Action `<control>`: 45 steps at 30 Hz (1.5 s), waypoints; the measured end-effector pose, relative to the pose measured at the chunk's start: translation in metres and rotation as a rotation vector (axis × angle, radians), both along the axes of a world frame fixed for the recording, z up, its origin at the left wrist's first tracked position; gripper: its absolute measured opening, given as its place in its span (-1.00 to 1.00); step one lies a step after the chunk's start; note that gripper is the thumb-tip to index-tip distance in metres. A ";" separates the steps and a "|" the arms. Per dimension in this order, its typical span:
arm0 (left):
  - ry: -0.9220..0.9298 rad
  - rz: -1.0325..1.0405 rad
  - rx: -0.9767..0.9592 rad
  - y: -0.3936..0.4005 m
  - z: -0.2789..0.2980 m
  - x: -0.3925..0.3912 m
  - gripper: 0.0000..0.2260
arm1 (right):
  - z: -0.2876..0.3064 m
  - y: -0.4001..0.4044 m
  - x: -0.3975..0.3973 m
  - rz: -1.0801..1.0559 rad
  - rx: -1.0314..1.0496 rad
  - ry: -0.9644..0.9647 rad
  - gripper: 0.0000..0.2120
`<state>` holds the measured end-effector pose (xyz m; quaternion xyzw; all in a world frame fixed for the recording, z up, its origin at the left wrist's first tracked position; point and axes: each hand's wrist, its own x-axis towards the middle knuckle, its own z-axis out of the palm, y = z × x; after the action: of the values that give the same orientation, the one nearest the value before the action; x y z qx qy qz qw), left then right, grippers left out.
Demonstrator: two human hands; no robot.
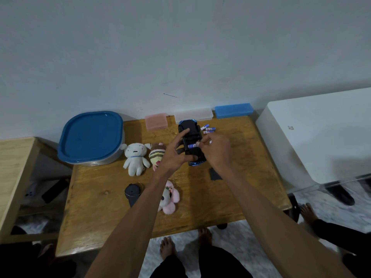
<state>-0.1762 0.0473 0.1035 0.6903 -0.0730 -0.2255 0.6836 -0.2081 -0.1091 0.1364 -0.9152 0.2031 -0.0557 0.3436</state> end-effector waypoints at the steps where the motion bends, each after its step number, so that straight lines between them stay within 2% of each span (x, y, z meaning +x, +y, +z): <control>1: 0.001 0.000 0.000 0.000 0.000 0.000 -0.15 | 0.000 0.002 -0.001 -0.014 -0.013 0.002 -0.87; 7: -0.010 0.006 -0.001 0.000 0.001 -0.001 -0.14 | -0.001 0.011 -0.001 -0.066 -0.021 0.006 -0.85; 11: -0.023 0.010 -0.003 -0.001 0.001 -0.004 -0.17 | -0.003 0.013 0.004 -0.123 0.124 0.028 -0.81; 21: -0.031 0.003 0.007 -0.003 -0.003 -0.006 -0.16 | -0.010 0.007 0.001 -0.215 0.468 0.009 -0.86; 25: -0.047 0.002 0.010 -0.004 -0.003 -0.007 -0.18 | -0.011 0.011 -0.004 -0.249 0.551 -0.068 -0.84; 33: -0.096 -0.025 0.055 -0.007 -0.005 -0.007 -0.20 | -0.008 0.020 -0.006 -0.175 0.422 -0.207 -0.81; 37: -0.077 -0.038 0.040 -0.012 -0.009 -0.012 -0.21 | -0.010 0.024 -0.001 -0.148 0.382 -0.210 -0.80; 42: -0.083 -0.057 0.092 -0.009 -0.013 -0.010 -0.20 | -0.015 0.020 0.000 -0.054 0.212 -0.216 -0.75; 45: -0.071 -0.063 0.124 -0.004 -0.019 -0.006 -0.17 | -0.019 0.012 0.000 -0.048 0.117 -0.235 -0.78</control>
<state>-0.1819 0.0431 0.0844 0.7363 -0.1047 -0.2265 0.6289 -0.2079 -0.0971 0.1171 -0.8756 0.1863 -0.1590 0.4164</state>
